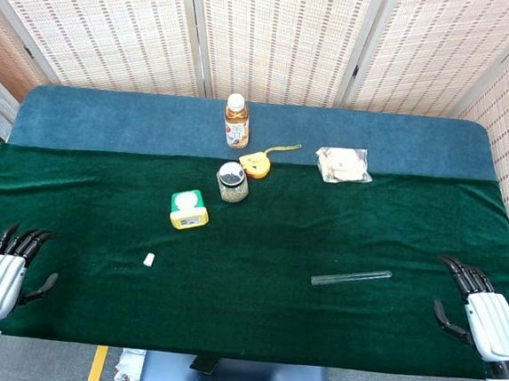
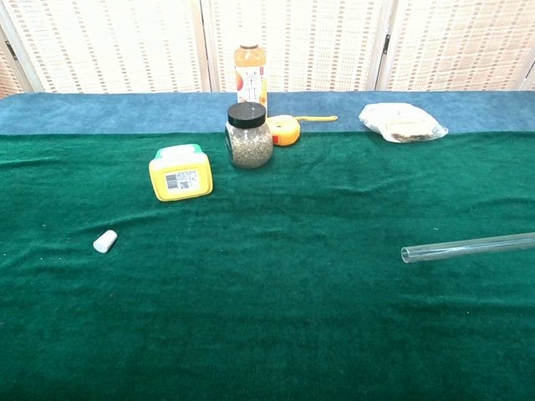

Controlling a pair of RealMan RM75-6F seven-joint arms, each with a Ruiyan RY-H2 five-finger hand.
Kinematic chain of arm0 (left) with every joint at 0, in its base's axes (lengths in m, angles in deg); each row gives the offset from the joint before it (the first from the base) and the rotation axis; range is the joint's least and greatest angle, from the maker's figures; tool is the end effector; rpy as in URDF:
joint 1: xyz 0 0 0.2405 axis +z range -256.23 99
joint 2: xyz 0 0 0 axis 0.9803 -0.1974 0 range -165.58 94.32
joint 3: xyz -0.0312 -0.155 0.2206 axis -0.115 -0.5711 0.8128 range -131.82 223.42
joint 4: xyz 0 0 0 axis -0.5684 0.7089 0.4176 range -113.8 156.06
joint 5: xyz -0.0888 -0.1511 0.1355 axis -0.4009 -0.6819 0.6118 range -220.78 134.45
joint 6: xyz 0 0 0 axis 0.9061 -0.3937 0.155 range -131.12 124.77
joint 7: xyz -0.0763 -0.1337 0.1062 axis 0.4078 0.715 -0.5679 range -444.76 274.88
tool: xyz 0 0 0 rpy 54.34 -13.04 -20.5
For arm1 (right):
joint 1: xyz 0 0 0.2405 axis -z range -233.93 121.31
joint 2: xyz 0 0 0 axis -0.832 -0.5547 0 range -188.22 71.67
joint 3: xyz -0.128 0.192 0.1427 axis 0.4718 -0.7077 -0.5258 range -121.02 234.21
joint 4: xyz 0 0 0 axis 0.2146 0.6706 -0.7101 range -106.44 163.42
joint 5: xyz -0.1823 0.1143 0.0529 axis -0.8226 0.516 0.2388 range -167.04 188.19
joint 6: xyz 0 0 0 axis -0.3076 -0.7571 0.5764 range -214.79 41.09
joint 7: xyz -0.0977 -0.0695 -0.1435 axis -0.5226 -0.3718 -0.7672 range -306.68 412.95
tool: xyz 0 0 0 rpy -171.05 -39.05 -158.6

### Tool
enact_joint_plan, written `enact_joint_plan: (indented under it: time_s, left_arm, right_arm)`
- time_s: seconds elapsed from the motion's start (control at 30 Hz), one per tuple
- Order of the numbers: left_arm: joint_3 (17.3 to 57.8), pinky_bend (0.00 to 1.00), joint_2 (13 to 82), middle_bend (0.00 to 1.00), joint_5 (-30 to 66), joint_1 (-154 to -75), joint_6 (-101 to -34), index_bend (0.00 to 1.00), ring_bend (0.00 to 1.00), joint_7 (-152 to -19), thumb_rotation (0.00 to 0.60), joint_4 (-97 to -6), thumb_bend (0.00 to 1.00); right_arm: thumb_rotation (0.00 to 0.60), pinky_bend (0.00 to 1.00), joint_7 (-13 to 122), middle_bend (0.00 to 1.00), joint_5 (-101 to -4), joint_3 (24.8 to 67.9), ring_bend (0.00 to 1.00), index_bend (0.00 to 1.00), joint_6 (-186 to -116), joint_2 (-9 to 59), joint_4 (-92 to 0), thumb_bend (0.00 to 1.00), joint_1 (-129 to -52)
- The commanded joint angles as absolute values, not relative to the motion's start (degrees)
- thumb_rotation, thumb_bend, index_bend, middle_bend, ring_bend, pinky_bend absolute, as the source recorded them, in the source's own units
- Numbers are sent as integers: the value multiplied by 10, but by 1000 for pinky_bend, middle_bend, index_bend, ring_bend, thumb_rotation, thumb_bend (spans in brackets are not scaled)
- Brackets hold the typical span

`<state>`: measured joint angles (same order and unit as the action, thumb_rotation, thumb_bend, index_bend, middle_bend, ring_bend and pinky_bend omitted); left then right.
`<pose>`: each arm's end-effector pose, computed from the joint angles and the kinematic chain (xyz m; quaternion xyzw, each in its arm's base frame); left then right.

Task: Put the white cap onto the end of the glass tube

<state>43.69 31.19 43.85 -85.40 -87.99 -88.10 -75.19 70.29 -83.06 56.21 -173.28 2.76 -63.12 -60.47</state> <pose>-0.2999 0.2316 0.1284 -0.6013 -0.3967 -0.4143 0.5563 -0.3189 -0.2116 0.1604 0.5872 -0.4409 0.4616 0.4977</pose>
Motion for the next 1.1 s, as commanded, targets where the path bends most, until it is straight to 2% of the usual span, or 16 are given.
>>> enact_joint_plan:
  time_s: [0.03, 0.5, 0.63, 0.67, 0.73, 0.83, 1.0, 1.1]
  left_arm:
    - [437, 0, 313, 240, 438, -853, -880, 228, 187, -879, 600, -750, 377]
    - [439, 0, 317, 240, 451, -856, -881, 230, 201, -868, 600, -736, 377]
    - [440, 13, 320, 278, 458, -860, -879, 257, 234, -865, 600, -728, 378]
    - [441, 35, 321, 294, 462, -862, -879, 263, 248, -863, 600, -725, 379]
    - [440, 148, 324, 360, 469, -866, -878, 283, 307, -857, 600, -715, 382]
    - [441, 320, 328, 514, 482, -874, -873, 338, 442, -848, 600, -700, 403]
    - [451, 599, 332, 790, 490, -896, -833, 388, 717, -835, 600, -686, 536]
    - [458, 709, 328, 903, 494, -914, -798, 382, 821, -833, 600, -684, 565]
  right_arm:
    - [600, 147, 701, 166, -831, 562, 165, 112, -1732, 27, -634, 547, -606]
    - [600, 147, 699, 166, -836, 568, 166, 112, -1742, 26, -636, 546, -601]
    - [600, 147, 698, 166, -836, 569, 167, 112, -1741, 26, -637, 546, -601]
    - [600, 147, 697, 166, -836, 569, 167, 112, -1741, 26, -637, 547, -601]
    - [600, 147, 696, 166, -838, 568, 169, 112, -1740, 26, -638, 546, -602]
    - [600, 150, 693, 170, -839, 568, 179, 112, -1738, 25, -640, 546, -605]
    - [600, 155, 692, 184, -836, 568, 199, 112, -1732, 26, -641, 547, -607]
    - [600, 172, 690, 189, -833, 569, 211, 112, -1729, 24, -641, 546, -608]
